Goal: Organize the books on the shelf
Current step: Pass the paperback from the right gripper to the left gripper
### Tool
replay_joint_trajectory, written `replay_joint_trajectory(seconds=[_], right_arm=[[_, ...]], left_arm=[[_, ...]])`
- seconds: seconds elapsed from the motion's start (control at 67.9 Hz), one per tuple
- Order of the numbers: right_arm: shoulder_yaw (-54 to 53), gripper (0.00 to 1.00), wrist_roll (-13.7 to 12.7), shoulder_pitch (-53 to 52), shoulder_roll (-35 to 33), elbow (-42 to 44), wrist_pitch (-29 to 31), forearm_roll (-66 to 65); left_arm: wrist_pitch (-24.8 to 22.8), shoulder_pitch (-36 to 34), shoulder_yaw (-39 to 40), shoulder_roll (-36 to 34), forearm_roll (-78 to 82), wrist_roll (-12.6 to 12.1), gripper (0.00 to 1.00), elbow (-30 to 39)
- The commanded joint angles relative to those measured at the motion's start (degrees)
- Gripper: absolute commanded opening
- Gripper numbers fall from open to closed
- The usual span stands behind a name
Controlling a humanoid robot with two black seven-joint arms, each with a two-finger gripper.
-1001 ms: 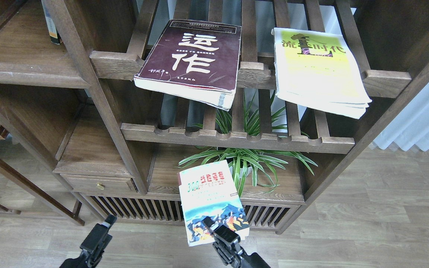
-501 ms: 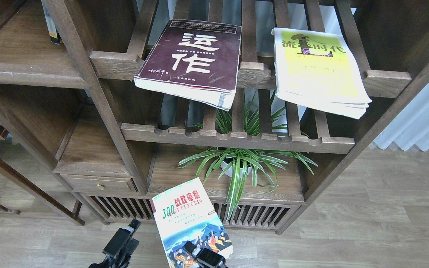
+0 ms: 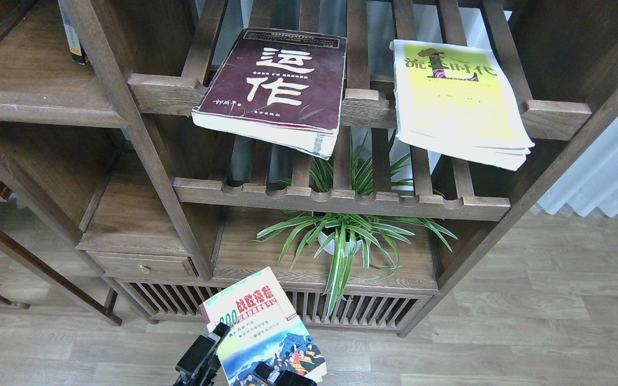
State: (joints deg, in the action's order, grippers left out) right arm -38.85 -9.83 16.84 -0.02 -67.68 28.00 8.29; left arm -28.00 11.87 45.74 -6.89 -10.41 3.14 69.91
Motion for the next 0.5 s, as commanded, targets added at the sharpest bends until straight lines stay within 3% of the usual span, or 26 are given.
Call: replay_joint_trajectory(seconds=[0.0, 0.383, 0.486], right_arm=[[0.79, 0.05, -0.1, 0.13, 0.02, 0.0, 0.0, -0.2], [0.53, 0.09, -0.01, 0.39, 0.02, 0.97, 0.0, -0.55], [0.53, 0.2, -0.01, 0.39, 0.02, 1.06, 0.0, -0.55]], left_arm=[[0.0, -0.36, 0.06, 0.3, -0.05, 0.02, 0.54, 0.05], [0.0, -1.23, 0.41, 0.39, -0.14, 0.2, 0.23, 0.05], [0.0, -1.23, 1.02, 0.39, -0.14, 0.2, 0.18, 0.32]])
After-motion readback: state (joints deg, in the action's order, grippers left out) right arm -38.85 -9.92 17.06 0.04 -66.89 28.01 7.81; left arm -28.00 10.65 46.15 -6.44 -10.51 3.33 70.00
